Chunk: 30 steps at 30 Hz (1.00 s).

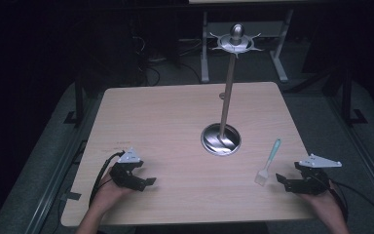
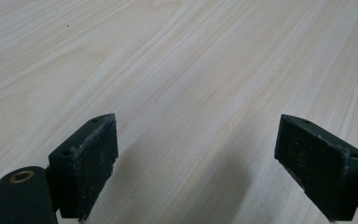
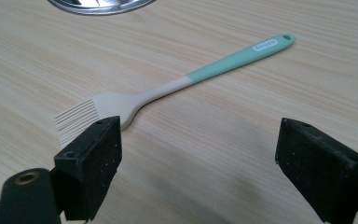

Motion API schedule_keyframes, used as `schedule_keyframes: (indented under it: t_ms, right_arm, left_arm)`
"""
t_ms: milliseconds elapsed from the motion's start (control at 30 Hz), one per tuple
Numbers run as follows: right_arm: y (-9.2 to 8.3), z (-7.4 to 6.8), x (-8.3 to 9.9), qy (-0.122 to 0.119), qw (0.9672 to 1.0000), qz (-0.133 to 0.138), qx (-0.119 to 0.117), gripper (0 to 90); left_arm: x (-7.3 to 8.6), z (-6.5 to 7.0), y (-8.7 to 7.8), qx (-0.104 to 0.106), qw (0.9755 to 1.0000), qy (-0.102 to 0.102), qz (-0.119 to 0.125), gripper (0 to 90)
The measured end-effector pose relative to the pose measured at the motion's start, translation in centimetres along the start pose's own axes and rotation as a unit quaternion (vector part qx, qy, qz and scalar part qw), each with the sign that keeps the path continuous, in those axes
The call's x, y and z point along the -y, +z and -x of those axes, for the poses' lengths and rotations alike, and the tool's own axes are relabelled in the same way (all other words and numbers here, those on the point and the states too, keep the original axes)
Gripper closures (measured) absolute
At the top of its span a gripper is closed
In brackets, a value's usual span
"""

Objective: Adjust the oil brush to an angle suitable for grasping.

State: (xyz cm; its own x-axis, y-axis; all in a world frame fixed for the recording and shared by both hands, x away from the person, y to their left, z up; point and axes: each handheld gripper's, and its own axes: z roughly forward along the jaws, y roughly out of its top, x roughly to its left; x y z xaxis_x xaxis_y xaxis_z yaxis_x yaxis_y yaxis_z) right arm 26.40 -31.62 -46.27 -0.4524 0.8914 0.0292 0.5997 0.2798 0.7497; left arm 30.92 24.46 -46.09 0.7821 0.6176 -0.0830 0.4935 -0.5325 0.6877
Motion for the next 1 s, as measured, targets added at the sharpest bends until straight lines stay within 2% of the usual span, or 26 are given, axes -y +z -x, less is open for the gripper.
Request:
schedule_keyframes:
  t_ms: [67,133,233,333,400,500,600,633,800,833,1000]
  right_arm:
    - [0.1,0.1,-0.1,0.006,1.0000,-0.001,0.001,15.3]
    - [0.2,0.1,-0.1,0.005,1.0000,-0.002,-0.002,15.9]
    - [0.4,0.1,-0.2,0.003,1.0000,-0.005,-0.006,18.9]
    - [0.4,0.3,-0.3,0.014,0.9999,-0.003,-0.008,21.9]
    - [0.3,0.3,-0.4,0.012,0.9999,-0.003,-0.009,24.5]
    - [0.1,0.2,-0.7,0.016,0.9998,-0.002,-0.007,33.5]
    - [0.0,0.0,-0.9,0.019,0.9998,-0.003,-0.002,43.3]
    - [0.1,-0.1,-1.2,0.017,0.9998,-0.006,0.001,53.0]
    - [0.3,0.0,-2.5,0.011,0.9997,-0.015,0.016,82.1]
    - [0.4,0.0,-2.8,0.012,0.9996,-0.015,0.019,89.0]
    - [1.6,0.8,-4.3,0.023,0.9987,-0.029,0.034,90.0]
  left_arm:
    - [0.1,0.2,0.4,-0.010,0.9999,-0.005,-0.008,12.6]
    - [0.0,0.3,0.5,-0.011,0.9999,-0.005,-0.012,12.6]
    - [-0.3,0.7,0.5,-0.015,0.9998,0.003,-0.013,12.7]
    - [-0.3,0.7,0.5,-0.012,0.9999,0.002,-0.010,12.7]
    - [-0.3,0.7,0.3,-0.010,0.9999,0.003,-0.009,12.8]
    - [-0.2,0.7,0.1,-0.010,0.9999,0.007,-0.006,13.1]
    - [-0.1,0.6,0.1,-0.007,1.0000,0.002,-0.004,13.2]
    - [-0.1,0.5,0.1,-0.009,0.9999,0.003,-0.005,13.2]
    - [-0.1,0.5,-0.3,-0.012,0.9999,-0.002,0.004,13.5]
    - [-0.1,0.5,-0.4,-0.014,0.9999,0.005,0.004,13.5]
    - [-0.2,0.7,-0.2,-0.007,0.9999,0.005,0.006,13.6]
